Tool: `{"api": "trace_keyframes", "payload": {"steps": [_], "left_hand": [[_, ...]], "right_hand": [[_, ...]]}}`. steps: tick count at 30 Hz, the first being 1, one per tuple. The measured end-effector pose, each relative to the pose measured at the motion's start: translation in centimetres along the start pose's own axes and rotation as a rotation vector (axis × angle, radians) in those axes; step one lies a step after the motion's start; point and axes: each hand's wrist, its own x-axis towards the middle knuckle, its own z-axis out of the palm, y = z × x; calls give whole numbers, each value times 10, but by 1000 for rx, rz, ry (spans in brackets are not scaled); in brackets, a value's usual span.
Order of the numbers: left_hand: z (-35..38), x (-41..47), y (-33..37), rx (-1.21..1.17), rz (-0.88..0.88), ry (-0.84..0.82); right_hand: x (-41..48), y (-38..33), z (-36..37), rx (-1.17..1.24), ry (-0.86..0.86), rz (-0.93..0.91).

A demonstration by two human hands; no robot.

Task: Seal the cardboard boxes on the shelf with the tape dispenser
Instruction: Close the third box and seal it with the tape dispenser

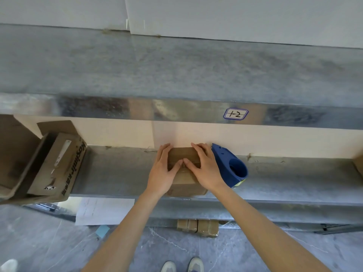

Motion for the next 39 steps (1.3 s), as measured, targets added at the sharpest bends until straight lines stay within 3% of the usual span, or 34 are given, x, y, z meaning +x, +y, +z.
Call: {"api": "trace_keyframes", "payload": {"steps": [6, 12, 17, 25, 28, 33, 39], "left_hand": [[1, -4, 2, -401, -113, -8], [-4, -6, 5, -650, -244, -39], [-11, -15, 4, -451, -182, 3], [-1, -47, 6, -372, -180, 144], [-15, -36, 4, -360, -164, 75], [-49, -9, -20, -275, -145, -168], [-47, 1, -23, -269, -141, -111]], "right_hand": [[-5, 6, -5, 531, -28, 202], [-3, 3, -9, 732, -22, 362], [-3, 0, -9, 724, 24, 353], [6, -1, -8, 647, -5, 411], [5, 1, -8, 647, -15, 480], [-5, 6, -21, 553, -81, 377], [-20, 9, -17, 457, 6, 225]]}}
